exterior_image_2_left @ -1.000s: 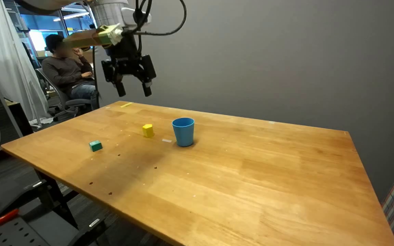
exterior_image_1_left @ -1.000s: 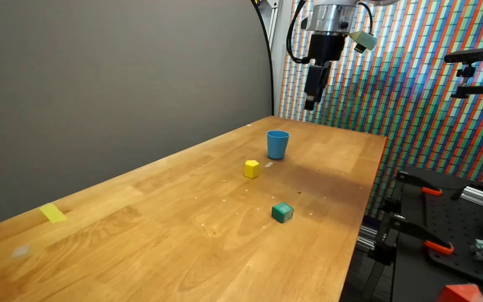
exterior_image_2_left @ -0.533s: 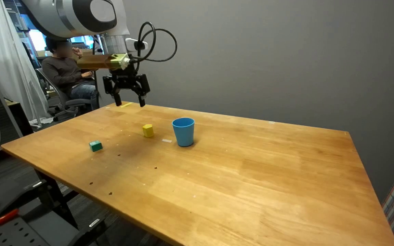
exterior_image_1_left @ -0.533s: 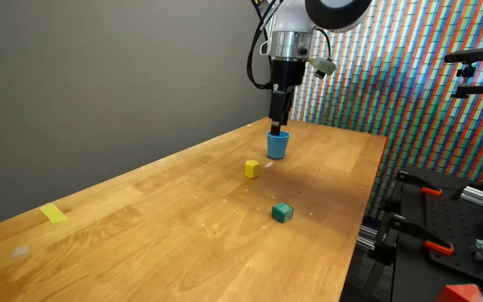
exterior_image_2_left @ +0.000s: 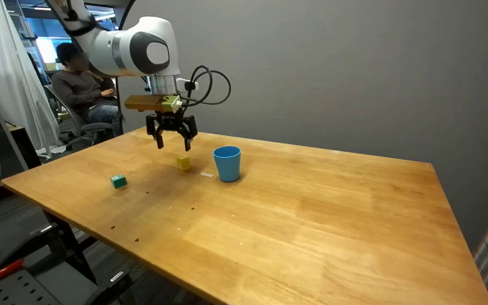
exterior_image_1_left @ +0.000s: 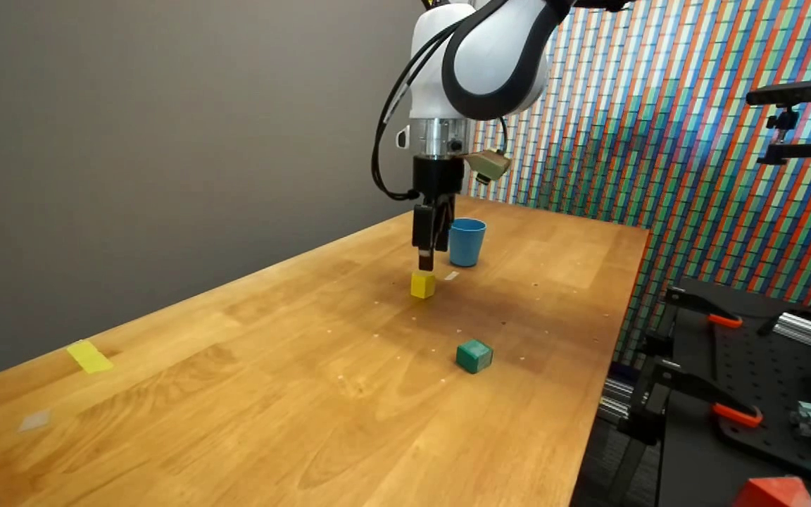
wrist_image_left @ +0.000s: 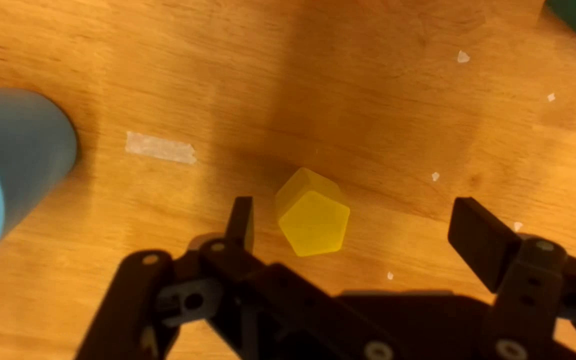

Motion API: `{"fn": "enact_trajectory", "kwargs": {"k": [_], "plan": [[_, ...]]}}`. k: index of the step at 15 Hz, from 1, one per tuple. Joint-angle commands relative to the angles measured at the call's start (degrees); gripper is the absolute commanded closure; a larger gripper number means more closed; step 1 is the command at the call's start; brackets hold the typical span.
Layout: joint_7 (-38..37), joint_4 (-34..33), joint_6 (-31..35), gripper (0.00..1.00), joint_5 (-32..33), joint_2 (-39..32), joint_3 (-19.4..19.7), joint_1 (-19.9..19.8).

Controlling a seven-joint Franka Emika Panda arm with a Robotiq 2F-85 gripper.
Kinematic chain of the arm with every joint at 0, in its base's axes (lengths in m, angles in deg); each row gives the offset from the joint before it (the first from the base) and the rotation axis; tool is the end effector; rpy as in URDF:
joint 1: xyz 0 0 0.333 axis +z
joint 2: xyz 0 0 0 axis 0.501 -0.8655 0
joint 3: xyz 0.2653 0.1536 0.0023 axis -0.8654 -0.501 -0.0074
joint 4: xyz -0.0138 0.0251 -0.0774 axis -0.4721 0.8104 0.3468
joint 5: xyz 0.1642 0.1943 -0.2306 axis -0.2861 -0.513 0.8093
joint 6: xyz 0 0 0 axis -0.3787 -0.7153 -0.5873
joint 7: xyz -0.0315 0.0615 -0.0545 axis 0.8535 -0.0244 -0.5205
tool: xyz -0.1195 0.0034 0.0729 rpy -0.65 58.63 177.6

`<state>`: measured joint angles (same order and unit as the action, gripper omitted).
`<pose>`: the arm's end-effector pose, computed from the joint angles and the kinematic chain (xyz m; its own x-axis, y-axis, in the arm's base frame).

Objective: Put the yellow cube inside the blue cup

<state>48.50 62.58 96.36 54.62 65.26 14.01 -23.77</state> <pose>0.5241 0.1175 0.2032 0.9453 0.3258 -0.0183 0.3252 -0.9452 -0.0295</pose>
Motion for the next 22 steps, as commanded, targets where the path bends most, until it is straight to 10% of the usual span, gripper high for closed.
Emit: {"fn": "enact_trajectory", "kwargs": {"k": [1,5,6,15,22], "plan": [[1.7,-5.7,-0.5,0.0,-0.8,-6.0,-0.7,-0.9],[1.1,-8.9,0.1,0.03,0.3,-9.8,0.4,-1.0],[0.3,-9.5,0.6,0.26,1.1,-10.4,1.1,-0.5],[-1.4,-9.2,-2.5,0.82,2.8,-8.6,2.7,-0.2],[-8.3,-7.8,-3.1,0.82,8.1,2.7,8.8,0.5]]}}
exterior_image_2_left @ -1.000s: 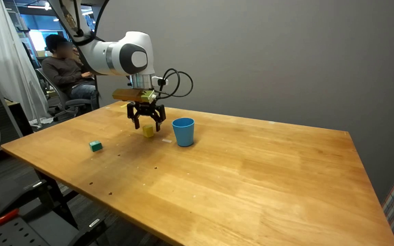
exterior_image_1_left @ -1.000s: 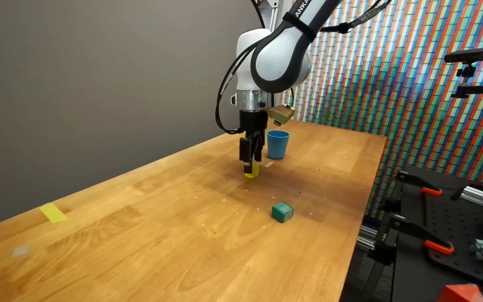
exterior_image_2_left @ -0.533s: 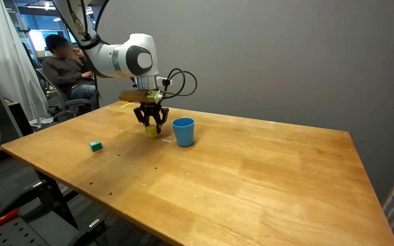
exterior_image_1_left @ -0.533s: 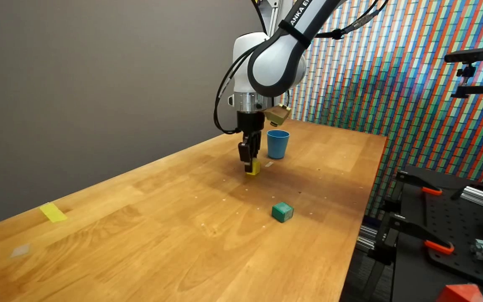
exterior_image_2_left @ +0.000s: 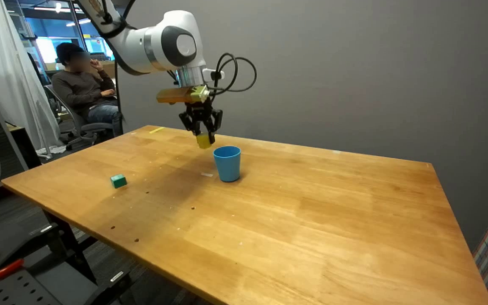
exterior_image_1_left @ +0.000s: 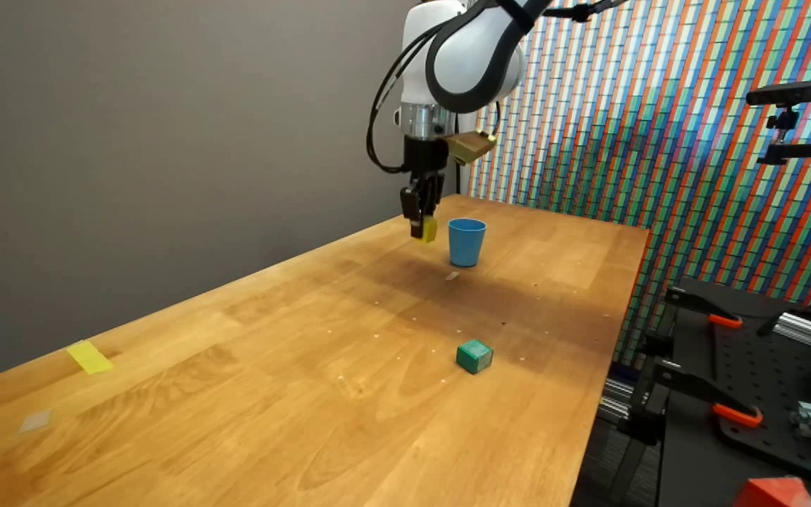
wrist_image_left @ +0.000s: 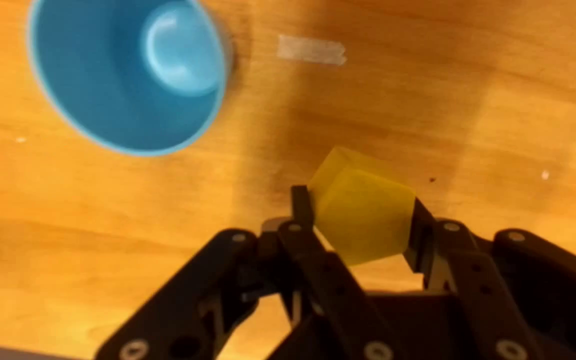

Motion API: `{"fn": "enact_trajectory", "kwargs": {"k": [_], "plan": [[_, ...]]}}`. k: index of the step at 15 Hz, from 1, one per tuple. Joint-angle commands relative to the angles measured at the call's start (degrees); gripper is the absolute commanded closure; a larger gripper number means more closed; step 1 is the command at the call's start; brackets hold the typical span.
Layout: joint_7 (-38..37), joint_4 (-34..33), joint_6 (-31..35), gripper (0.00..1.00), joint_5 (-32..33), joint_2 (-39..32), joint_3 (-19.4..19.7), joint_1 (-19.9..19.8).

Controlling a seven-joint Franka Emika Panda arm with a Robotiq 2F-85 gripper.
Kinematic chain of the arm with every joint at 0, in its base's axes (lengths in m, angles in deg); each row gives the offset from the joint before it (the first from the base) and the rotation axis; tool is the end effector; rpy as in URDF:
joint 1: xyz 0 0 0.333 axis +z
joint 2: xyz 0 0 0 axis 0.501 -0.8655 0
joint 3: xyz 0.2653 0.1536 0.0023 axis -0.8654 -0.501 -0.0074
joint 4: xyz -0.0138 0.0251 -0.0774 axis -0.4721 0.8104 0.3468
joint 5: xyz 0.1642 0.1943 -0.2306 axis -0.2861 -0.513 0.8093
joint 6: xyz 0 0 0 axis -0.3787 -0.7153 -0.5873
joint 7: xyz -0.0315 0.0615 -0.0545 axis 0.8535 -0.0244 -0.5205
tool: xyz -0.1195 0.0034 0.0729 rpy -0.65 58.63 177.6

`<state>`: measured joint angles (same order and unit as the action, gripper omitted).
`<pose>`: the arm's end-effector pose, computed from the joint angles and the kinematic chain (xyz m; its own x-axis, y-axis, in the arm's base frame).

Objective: Put the yellow cube inside the blue cup

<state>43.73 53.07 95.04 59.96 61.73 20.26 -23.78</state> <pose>0.5825 0.0632 0.2238 0.9738 0.2212 0.0522 0.2168 -0.9730 0.0789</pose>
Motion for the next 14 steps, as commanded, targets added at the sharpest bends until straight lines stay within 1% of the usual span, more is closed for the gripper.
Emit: {"fn": "enact_trajectory", "kwargs": {"k": [1,4,8,11,14], "plan": [[-4.6,1.4,-2.3,0.82,3.4,7.4,3.2,0.2],[-8.7,1.3,-5.5,0.82,5.8,9.7,5.5,-0.4],[-11.7,1.8,-9.5,0.82,5.4,9.1,6.3,-1.9],[-12.1,2.6,-10.4,0.82,3.9,7.2,5.8,-3.1],[-13.0,3.1,-9.1,0.82,4.2,5.0,5.9,-3.3]]}}
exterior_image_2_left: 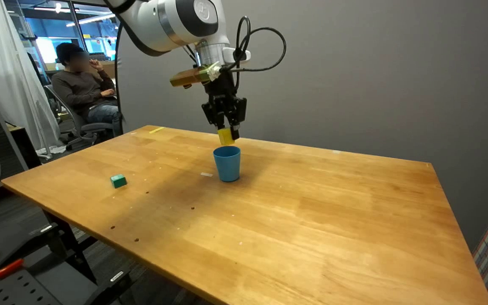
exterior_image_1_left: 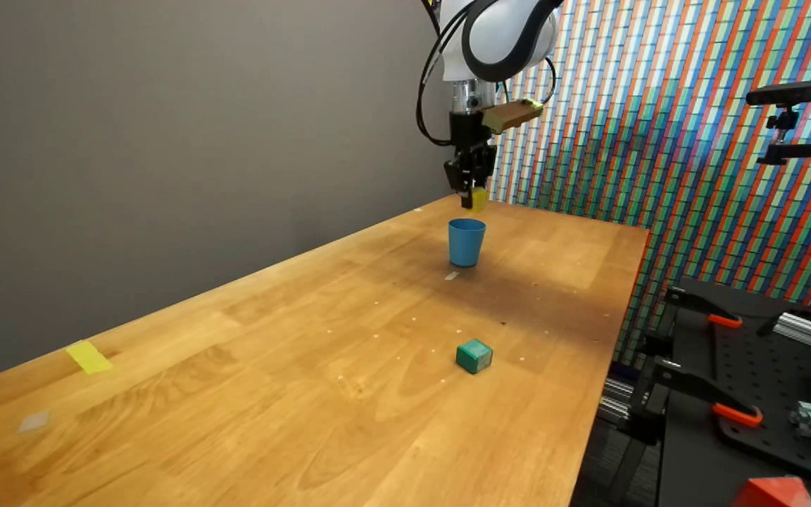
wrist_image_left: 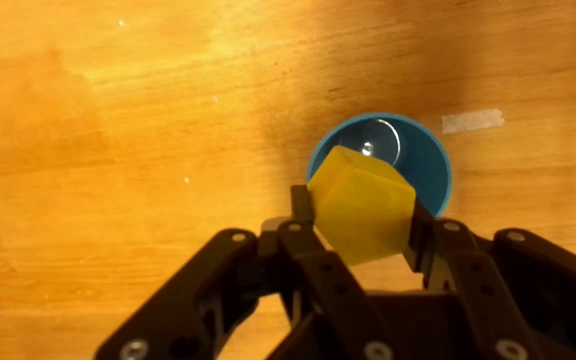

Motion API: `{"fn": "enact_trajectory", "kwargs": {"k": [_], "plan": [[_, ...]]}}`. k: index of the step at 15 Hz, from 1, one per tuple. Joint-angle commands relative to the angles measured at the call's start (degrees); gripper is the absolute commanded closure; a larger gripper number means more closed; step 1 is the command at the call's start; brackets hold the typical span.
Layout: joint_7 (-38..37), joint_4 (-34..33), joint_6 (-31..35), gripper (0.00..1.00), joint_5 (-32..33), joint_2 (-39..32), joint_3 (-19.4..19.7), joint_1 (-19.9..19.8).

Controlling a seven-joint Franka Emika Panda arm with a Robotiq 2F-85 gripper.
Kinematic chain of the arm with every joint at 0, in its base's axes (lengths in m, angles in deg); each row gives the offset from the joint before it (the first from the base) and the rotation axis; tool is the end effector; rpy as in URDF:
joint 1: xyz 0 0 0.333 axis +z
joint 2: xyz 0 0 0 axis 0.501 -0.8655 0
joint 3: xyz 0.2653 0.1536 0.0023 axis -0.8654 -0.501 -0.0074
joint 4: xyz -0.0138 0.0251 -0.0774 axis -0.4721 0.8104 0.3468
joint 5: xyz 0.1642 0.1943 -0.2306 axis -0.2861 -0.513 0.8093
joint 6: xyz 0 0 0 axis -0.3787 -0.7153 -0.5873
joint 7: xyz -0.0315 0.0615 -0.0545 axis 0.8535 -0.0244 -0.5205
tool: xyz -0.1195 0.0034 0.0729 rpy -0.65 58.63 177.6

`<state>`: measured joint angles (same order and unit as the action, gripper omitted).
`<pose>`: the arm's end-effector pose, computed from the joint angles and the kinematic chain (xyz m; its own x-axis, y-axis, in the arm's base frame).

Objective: Put the yellow cube inside the blue cup

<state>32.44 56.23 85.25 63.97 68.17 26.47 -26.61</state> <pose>0.5537 -0.0327 0.2544 0.9954 -0.0889 -0.0364 -0.0810 -0.9805 0.1789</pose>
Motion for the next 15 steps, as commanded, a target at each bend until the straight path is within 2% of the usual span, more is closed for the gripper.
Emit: {"fn": "enact_trajectory", "kwargs": {"k": [1,5,6,7,8,11,15], "plan": [[-2.1,0.0,1.3,0.82,0.4,-2.2,-0.2,-0.3],[-3.1,-0.5,3.2,0.82,1.0,-4.0,0.0,0.4],[-2.9,-0.7,3.4,0.32,0.8,-4.1,-0.1,0.5],[-2.5,-0.7,3.7,0.3,0.8,-4.0,-0.3,0.6],[-1.8,-0.6,3.9,0.24,0.6,-3.7,-0.6,0.5],[4.9,1.2,3.7,0.01,-4.0,-0.1,-4.1,-1.6],[17.1,5.1,-0.2,0.0,-12.5,7.2,-8.7,-4.8]]}}
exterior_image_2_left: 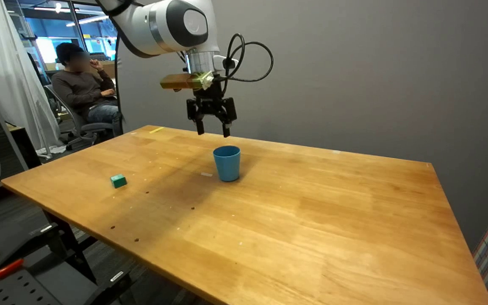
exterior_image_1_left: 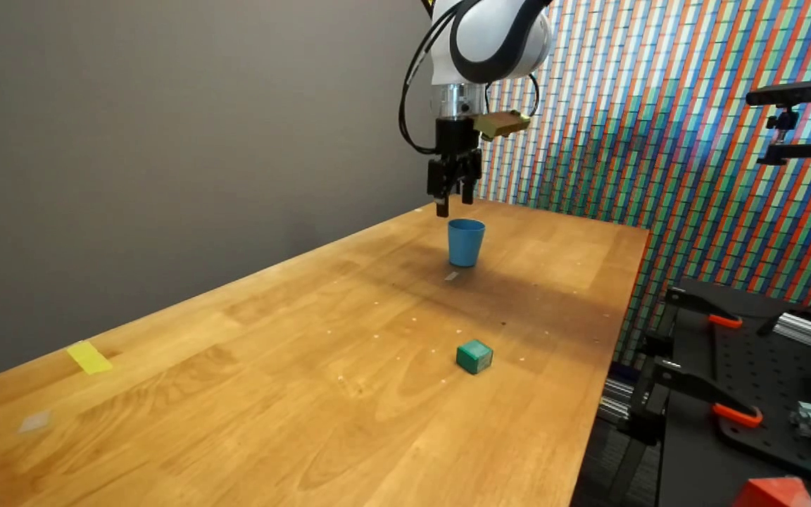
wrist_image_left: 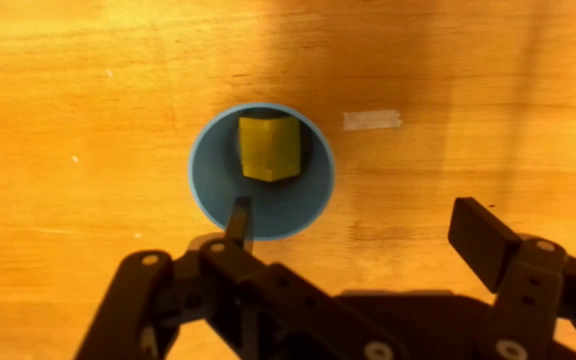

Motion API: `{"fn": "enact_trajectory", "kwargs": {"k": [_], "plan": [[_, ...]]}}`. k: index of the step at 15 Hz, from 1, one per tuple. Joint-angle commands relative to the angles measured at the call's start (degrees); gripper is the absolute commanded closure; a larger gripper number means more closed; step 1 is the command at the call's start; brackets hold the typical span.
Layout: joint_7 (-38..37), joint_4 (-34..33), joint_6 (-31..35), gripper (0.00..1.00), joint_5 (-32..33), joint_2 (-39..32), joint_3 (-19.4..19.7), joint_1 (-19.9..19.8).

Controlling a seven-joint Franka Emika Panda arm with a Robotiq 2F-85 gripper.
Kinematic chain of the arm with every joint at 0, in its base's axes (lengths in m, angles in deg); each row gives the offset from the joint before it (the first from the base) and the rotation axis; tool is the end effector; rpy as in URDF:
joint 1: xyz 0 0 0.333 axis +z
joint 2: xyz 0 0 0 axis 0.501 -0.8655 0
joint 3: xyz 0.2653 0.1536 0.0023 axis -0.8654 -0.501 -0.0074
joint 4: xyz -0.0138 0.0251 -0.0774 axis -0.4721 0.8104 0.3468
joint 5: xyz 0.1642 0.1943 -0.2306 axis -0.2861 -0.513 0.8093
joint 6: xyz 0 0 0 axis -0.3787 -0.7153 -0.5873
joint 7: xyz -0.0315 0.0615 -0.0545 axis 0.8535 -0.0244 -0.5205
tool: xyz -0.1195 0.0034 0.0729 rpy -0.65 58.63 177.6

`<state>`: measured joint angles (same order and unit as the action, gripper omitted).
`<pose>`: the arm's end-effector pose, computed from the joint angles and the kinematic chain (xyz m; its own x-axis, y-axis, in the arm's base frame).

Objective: Put the yellow cube inside the blue cup

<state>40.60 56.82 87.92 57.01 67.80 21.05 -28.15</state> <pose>0.5566 0.0091 0.2491 0.9992 0.0319 -0.0259 0.0333 -0.9980 0.0546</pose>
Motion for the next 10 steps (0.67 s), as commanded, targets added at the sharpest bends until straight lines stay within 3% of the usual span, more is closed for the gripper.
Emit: {"fn": "enact_trajectory", "kwargs": {"k": [1,2,5,10], "plan": [[13.2,5.5,-4.3,0.0,-8.2,9.7,-4.3,-4.3],[6.4,1.5,-2.2,0.0,-4.3,3.5,-2.1,-1.6],[10.9,3.8,-4.2,0.0,-6.7,8.0,-3.0,-2.9],[11.4,4.9,-4.2,0.0,-6.8,8.5,-3.1,-3.0]]}}
